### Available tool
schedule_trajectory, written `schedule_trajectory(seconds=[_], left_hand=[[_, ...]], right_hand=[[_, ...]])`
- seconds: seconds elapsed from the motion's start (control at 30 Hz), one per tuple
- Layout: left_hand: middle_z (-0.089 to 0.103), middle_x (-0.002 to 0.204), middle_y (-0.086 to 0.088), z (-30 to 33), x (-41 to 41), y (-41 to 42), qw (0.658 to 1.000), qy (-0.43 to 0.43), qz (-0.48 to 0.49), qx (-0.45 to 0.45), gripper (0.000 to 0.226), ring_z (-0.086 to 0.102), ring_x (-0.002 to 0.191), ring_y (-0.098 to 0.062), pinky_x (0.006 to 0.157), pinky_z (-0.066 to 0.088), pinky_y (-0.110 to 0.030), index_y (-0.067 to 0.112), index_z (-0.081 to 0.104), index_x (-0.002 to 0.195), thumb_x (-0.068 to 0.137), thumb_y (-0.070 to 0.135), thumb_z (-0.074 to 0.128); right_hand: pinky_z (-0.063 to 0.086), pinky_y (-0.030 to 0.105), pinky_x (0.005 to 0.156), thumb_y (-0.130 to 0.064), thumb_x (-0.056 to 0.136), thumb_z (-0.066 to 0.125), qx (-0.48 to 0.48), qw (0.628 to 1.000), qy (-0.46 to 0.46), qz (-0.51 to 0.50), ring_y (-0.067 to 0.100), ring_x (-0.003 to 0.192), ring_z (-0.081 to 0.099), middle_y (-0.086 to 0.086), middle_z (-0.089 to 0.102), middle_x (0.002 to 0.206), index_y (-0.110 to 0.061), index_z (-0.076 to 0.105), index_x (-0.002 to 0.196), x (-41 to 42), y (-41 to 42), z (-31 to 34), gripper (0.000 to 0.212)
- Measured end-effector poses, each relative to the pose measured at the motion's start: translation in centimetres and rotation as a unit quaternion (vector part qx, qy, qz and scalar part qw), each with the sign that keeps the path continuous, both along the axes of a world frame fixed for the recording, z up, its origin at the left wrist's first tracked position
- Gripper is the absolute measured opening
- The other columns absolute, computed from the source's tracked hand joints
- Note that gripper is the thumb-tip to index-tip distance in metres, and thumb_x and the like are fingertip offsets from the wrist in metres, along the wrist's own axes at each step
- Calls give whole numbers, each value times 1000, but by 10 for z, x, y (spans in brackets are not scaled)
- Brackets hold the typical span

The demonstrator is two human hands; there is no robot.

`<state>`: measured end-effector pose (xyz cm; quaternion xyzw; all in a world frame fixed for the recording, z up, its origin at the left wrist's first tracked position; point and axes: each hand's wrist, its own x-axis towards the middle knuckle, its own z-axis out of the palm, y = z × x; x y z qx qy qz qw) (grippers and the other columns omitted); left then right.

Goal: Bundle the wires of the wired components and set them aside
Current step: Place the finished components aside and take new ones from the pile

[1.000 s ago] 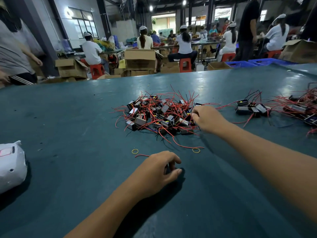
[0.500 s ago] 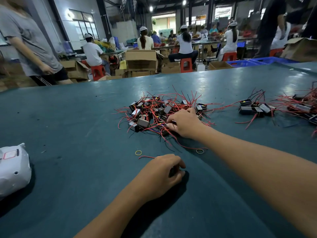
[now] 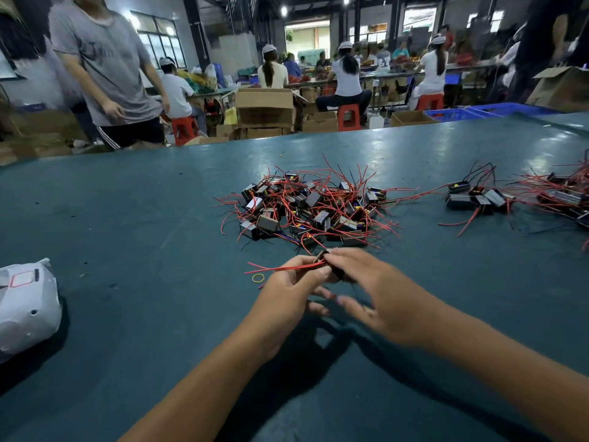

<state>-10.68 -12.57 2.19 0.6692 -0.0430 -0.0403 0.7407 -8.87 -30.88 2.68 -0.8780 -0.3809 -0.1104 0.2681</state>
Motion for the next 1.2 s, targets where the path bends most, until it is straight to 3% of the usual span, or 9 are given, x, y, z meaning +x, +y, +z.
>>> schedule_trajectory(seconds=[0.07,0.13,0.27,0.37,0.47,0.63,0.93,1.07,1.2], left_hand=[[72,84,-4,-3,-1,-1,999,-7,10,30,8,64,68,-11,56,54,-24,6,63,103,98,7,57],[70,80,-3,-4,1,0,998,-14,18,53,8,65,69,-7,56,54,-23,5,63,100,98,5,56],[70,83,-8,-2,2,1,998,-18,24,54,8,68,73,-15,59,57,-30,0,60,102,98,1,53],[72,83,-10,-2,2,4,996,-27,35,74,9,66,70,-25,66,55,-39,-2,59,104,99,5,54],[69,76,-8,-2,3,8,990,-58,47,119,15,61,64,-23,62,53,-33,0,61,97,102,12,53],[66,70,-2,-4,3,7,989,-58,25,138,24,58,61,-19,58,52,-30,3,61,90,105,17,48],[74,85,-9,-10,4,7,994,-26,-29,104,21,67,66,-16,63,55,-23,8,66,93,104,9,48],[74,86,-10,-8,3,10,984,-75,-53,154,22,64,66,-16,66,55,-27,14,68,94,103,8,49],[70,92,-25,-6,4,15,973,-105,-87,186,17,62,69,-19,73,52,-36,14,68,99,103,17,51]], right_hand=[[15,16,118,-24,93,63,-19,999,37,14,3,146,20,-5,23,160,-19,21,155,-9,0,-14,74],[16,17,119,-24,93,63,-2,998,61,31,-5,146,13,-13,16,162,-26,16,155,-14,0,-19,78],[34,15,110,-18,92,62,129,983,126,28,-7,134,39,-23,45,144,-34,37,145,-15,-1,-16,60],[43,25,107,-21,94,61,159,979,129,-17,-6,128,47,-26,53,133,-34,45,138,-12,-5,-18,48],[48,23,100,-22,94,63,160,979,116,-43,-6,122,51,-27,57,123,-32,51,132,-11,-6,-20,41],[49,16,88,-20,92,64,164,978,105,-75,-4,113,56,-22,61,114,-29,55,126,-10,-7,-21,36],[52,20,83,-17,90,66,161,976,103,-104,0,105,58,-15,62,109,-24,58,120,-10,-7,-21,31],[52,25,87,-16,90,66,158,976,102,-108,2,105,59,-14,63,108,-22,59,119,-10,-7,-20,30],[51,30,90,-16,90,66,148,978,100,-108,3,106,59,-13,63,109,-21,60,118,-9,-6,-21,30]])
